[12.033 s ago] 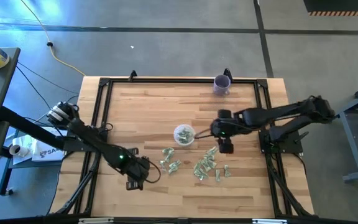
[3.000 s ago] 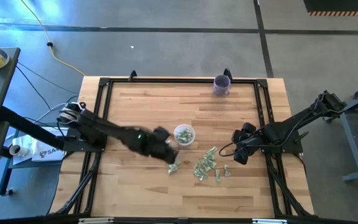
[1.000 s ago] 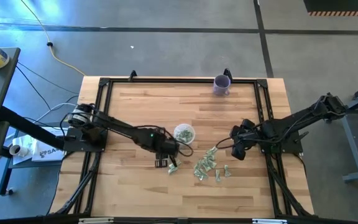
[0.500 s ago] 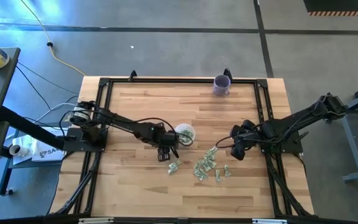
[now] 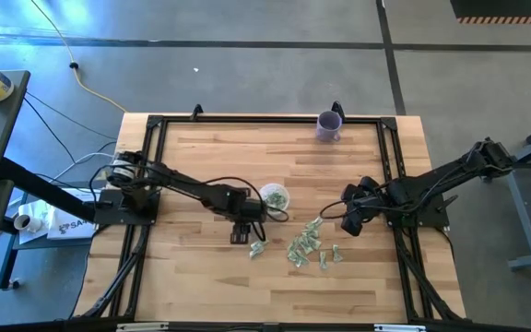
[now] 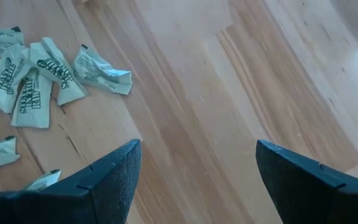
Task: Pick and place Stevia / Truvia into bins
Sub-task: Put the green stevia packet into the transparent bin
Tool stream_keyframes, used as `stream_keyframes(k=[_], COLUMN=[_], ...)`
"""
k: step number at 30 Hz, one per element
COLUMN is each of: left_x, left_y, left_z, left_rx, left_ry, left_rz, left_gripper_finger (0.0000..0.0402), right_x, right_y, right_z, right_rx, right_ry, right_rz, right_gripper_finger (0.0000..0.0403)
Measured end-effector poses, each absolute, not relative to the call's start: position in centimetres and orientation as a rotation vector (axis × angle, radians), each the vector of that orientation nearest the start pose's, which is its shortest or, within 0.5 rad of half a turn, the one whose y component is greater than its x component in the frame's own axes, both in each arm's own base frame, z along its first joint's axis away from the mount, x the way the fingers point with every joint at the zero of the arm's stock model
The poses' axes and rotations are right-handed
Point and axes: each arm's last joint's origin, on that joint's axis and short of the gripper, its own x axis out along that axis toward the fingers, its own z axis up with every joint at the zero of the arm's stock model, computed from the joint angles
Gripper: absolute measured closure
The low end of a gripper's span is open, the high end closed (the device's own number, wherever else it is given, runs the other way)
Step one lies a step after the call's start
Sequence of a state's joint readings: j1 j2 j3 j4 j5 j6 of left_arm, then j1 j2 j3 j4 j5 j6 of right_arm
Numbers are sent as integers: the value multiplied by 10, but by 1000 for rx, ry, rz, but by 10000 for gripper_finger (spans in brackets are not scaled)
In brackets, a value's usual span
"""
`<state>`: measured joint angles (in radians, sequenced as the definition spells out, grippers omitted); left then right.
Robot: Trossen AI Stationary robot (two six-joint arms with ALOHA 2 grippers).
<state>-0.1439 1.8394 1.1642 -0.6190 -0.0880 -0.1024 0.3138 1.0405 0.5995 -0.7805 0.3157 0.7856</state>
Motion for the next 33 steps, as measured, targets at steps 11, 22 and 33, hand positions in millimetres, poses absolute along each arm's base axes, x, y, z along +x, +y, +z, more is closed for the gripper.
stream_keyframes(k=[11, 22, 33], left_x=[345, 339, 323], left_y=[-40, -39, -33], left_z=[145, 145, 203], left_rx=[13, -10, -81], left_ry=[1332, 1393, 1322], left_rz=[-14, 25, 265], left_gripper_finger=[173, 337, 363], right_x=[161, 161, 161], right_y=[43, 43, 43], right_z=[192, 192, 192], right_rx=[319, 315, 320], right_ry=[1064, 1070, 1073], right_rz=[-447, -449, -444], right_gripper_finger=[96, 96, 96])
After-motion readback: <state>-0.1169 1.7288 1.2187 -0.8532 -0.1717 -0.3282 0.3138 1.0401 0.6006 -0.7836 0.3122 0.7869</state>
